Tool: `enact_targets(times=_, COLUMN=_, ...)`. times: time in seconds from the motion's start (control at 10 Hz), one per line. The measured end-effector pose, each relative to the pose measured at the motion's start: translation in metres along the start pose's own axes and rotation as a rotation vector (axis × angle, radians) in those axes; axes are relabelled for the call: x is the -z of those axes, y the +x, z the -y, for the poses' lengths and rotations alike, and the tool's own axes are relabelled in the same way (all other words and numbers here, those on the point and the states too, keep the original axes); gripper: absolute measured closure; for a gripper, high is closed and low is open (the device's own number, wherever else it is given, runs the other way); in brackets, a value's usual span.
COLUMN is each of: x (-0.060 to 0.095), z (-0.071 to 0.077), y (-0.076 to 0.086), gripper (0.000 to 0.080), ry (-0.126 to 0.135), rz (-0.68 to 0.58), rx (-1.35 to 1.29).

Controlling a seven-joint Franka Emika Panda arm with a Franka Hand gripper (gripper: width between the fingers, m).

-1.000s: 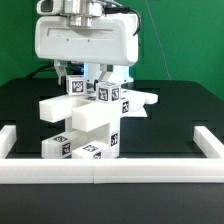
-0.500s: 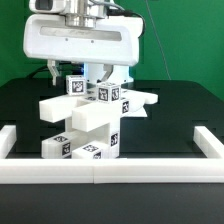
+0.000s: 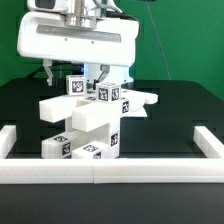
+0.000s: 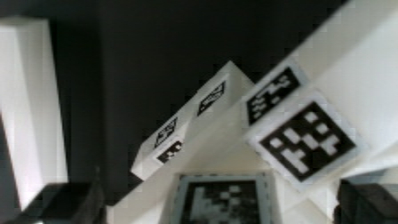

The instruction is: Assemble chair

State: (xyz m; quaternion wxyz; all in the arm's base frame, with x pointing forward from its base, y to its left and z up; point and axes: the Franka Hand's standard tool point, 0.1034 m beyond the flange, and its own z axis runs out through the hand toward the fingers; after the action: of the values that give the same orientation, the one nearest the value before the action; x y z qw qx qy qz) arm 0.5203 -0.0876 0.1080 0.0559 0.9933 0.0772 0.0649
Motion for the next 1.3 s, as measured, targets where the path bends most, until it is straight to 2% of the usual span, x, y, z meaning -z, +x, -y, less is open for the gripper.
enact_targets(times=0.1, x=0.0002, z=-0.0002, y=0.0006, gripper=0.0150, ry=0.001, rz=0.001, rx=-0.004)
enact_targets(times=0.3, x=0.0002, z=-0.0022, y=0.0009, gripper=0.0407, ry=-0.001, rz=0.000, rx=-0.007)
enact_targets(times=0.4, x=0.0001, z=-0.0021, y=0.0009, gripper=0.0407, ry=-0.001, rz=0.000, rx=-0.017)
enact_targets(times=0.5, x=0.0001, z=-0.0021, y=0.0009, gripper=0.0513, ry=-0.001, rz=0.000, rx=-0.035)
enact_targets(times=1.0, x=-0.0009, z=-0.0029, y=0.0003, gripper=0.0513, ry=-0.002, rz=-0.002, rx=-0.281)
enact_targets(times=1.3, x=-0.0025, z=-0.0098, y=0.0012, gripper=0.0512, ry=-0.020, rz=-0.038, rx=-0.485)
